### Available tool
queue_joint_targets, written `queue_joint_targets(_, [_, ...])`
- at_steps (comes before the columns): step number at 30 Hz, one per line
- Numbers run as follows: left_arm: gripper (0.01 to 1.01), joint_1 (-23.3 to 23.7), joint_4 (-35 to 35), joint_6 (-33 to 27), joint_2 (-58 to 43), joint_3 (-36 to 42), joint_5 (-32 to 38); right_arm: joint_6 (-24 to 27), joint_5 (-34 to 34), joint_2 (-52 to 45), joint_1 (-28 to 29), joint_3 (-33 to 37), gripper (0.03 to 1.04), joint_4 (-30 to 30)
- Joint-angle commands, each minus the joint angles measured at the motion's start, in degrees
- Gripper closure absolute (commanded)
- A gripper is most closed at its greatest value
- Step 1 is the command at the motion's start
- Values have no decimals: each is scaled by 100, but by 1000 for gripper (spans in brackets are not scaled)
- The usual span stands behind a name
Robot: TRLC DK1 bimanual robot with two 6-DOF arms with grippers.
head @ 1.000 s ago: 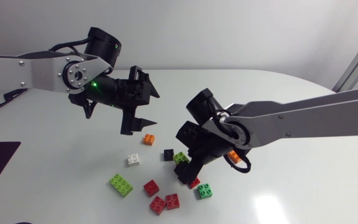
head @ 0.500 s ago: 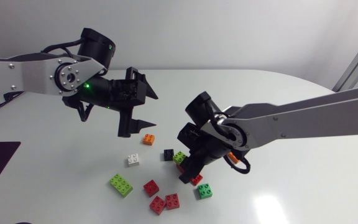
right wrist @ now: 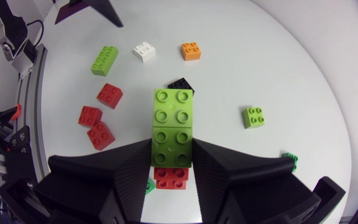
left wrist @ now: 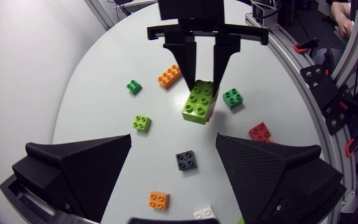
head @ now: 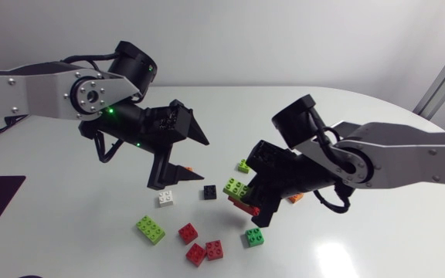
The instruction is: Separate the duplo bricks
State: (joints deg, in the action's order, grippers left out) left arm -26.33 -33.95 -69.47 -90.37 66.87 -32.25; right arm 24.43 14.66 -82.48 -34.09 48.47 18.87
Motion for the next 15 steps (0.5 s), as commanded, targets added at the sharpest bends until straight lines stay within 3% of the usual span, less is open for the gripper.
queue_joint_targets(1, [89,-136,-278,118,-60,318,-194,247,152,162,104,-268,723,-6])
queue_joint_targets(7, [121,-382,-981,101,-280,757,-343,335,503,654,139,-417,723,73])
queue_joint_targets(15, [175,-690,-1184,118,-464,889,-352,335,618,1216,139,-487,723,240])
